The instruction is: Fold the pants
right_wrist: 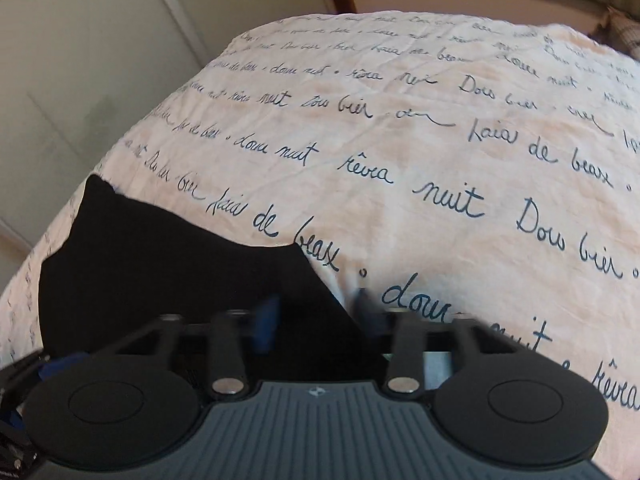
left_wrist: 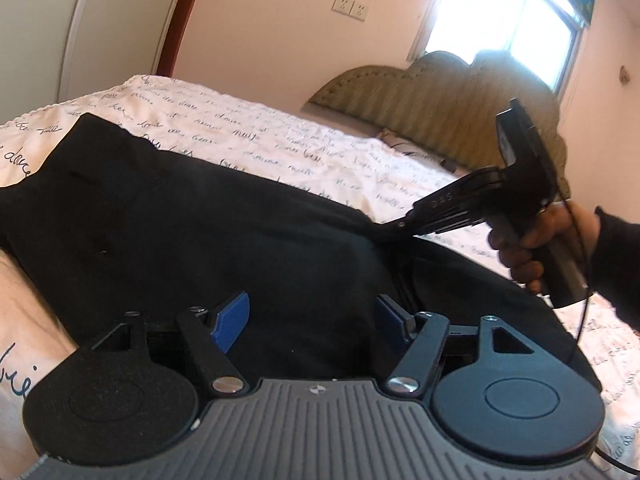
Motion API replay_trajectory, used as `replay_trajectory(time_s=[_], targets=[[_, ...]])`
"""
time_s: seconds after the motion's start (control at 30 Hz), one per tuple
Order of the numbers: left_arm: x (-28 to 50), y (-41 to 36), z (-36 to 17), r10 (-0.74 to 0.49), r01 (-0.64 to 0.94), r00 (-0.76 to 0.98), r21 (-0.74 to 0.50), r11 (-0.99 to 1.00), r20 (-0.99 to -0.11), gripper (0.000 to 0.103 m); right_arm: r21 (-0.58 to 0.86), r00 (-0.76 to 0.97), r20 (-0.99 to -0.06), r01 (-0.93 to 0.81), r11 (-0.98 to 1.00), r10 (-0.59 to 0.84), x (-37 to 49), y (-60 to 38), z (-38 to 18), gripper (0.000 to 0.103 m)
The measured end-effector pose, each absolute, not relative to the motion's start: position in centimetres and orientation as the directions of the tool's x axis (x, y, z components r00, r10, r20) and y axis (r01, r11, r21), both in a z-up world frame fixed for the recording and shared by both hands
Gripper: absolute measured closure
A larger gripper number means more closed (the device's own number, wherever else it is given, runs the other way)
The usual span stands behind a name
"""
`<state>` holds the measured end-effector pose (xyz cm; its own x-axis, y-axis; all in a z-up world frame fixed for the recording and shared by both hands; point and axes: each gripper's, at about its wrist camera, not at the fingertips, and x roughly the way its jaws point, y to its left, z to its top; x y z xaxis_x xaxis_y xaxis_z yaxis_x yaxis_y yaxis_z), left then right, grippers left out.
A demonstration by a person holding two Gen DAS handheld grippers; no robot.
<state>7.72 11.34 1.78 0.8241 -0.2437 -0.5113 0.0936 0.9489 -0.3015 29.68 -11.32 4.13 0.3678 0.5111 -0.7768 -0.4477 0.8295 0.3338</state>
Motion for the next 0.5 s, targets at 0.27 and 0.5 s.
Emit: replay_trajectory(time_s=[0.27, 0.5], targets=[[8.3, 10.8, 1.8, -0.185, 0.075, 0.811, -0.215, 0.974, -0.555, 0.035, 0.331, 0.392, -0.774, -0.420, 0.845, 0.498, 30.6, -12.6, 3.4, 0.103], [4.3, 15.4, 4.2, -0.164, -0.057, 0.869, -0.424, 0.904, -0.467, 0.031, 0.448, 0.445, -0.714, -0.302, 0.842, 0.540, 29.8, -14.5, 3.7, 0.098]])
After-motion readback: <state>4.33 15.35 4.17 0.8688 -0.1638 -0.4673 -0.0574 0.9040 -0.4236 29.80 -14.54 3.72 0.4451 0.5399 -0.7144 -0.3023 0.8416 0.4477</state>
